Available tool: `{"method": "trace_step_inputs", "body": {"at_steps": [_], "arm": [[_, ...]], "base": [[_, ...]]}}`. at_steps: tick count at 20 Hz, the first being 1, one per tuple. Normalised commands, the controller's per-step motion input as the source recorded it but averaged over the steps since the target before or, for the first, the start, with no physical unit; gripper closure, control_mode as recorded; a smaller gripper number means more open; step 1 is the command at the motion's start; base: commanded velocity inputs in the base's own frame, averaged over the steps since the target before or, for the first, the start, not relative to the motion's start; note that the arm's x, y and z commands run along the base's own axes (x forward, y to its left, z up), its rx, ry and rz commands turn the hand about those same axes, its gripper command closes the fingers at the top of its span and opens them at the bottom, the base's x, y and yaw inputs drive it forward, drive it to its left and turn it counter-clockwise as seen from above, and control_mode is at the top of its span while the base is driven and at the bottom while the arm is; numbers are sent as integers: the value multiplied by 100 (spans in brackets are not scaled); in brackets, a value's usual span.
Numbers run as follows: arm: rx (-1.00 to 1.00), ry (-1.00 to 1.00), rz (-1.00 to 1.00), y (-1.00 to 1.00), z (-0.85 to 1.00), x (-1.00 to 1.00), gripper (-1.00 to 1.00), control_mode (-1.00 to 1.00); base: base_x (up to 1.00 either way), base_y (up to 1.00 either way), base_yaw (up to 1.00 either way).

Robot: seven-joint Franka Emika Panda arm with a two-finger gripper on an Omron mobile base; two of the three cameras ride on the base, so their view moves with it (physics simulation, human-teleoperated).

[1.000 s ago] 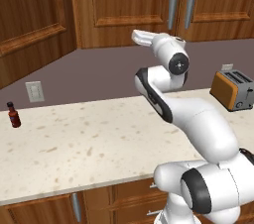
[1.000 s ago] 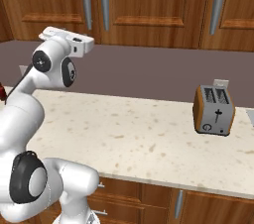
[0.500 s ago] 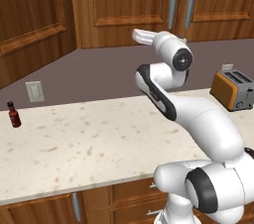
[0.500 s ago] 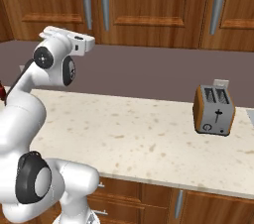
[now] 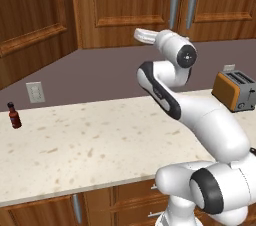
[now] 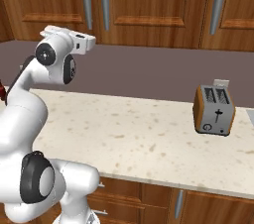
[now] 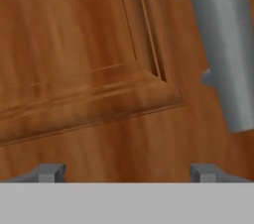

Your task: Close all open cabinet doors.

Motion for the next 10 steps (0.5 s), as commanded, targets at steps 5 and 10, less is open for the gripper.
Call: {"method": "trace_step_inputs", "body": {"at_steps": [5, 10], "arm": [[0, 0, 4, -15, 0, 30, -100, -100], [0, 7, 5, -16, 6, -36, -100, -100]], "base": [[0, 0, 0], [0, 0, 0]]}}
